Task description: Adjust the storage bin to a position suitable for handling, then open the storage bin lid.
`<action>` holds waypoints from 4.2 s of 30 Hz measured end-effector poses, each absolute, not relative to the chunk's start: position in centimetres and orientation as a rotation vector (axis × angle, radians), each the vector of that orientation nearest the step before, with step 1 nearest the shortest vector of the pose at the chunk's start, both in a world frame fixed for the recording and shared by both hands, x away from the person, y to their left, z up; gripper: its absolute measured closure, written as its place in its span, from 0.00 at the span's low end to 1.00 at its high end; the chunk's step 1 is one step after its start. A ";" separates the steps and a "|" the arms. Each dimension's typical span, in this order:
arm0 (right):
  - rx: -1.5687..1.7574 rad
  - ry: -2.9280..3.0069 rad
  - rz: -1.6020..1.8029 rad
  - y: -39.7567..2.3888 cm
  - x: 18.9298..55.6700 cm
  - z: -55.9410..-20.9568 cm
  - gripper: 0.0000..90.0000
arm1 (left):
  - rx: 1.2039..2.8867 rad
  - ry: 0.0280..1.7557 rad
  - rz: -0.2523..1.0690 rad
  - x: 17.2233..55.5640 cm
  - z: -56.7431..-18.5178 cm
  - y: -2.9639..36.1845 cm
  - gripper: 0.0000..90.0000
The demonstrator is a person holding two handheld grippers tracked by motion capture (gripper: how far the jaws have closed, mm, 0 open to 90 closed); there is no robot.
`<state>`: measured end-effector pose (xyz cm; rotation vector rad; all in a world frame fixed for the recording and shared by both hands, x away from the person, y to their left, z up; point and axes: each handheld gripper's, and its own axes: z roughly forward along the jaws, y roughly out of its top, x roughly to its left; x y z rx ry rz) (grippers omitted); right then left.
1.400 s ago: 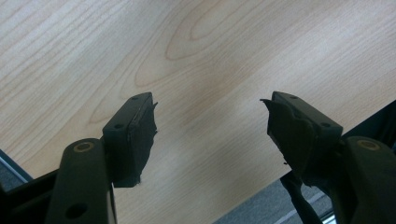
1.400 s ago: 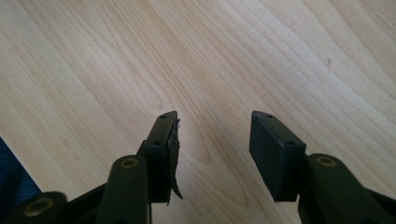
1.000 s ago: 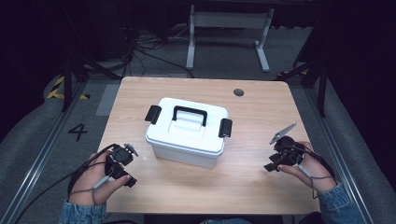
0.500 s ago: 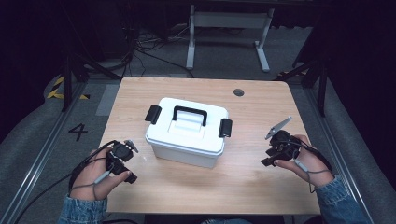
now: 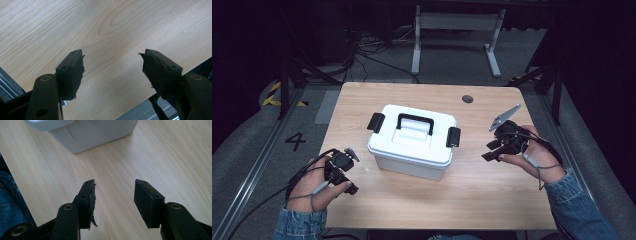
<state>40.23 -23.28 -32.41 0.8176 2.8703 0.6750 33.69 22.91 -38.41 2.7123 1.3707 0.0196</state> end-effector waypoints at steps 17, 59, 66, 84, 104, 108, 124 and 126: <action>0.692 2.858 0.710 -20.6 41.2 -28.8 0.58 | 2.695 1.381 -0.025 33.6 -38.4 23.3 0.37; 0.564 2.970 0.823 -8.7 48.6 -26.4 0.59 | 2.685 1.383 -0.003 35.3 -37.0 24.1 0.35; 0.555 3.025 0.776 -6.4 49.8 -28.0 0.68 | 2.684 1.367 0.002 36.0 -37.0 24.3 0.35; 0.412 3.083 0.738 -4.7 49.5 -28.6 0.94 | 2.688 1.352 0.005 36.1 -36.9 24.2 0.34; 0.356 3.005 0.796 -5.5 48.5 -25.1 0.95 | 2.664 1.374 0.005 35.8 -36.8 24.4 0.34; 0.355 2.985 0.820 -6.2 48.3 -24.0 0.95 | 2.666 1.373 0.004 35.8 -36.8 24.3 0.34; 0.387 2.941 0.892 -9.3 47.6 -21.2 0.95 | 2.669 1.364 0.018 35.9 -36.9 24.4 0.34; 0.396 2.936 0.901 -9.9 47.5 -21.0 0.95 | 2.670 1.361 0.019 35.9 -36.8 24.4 0.34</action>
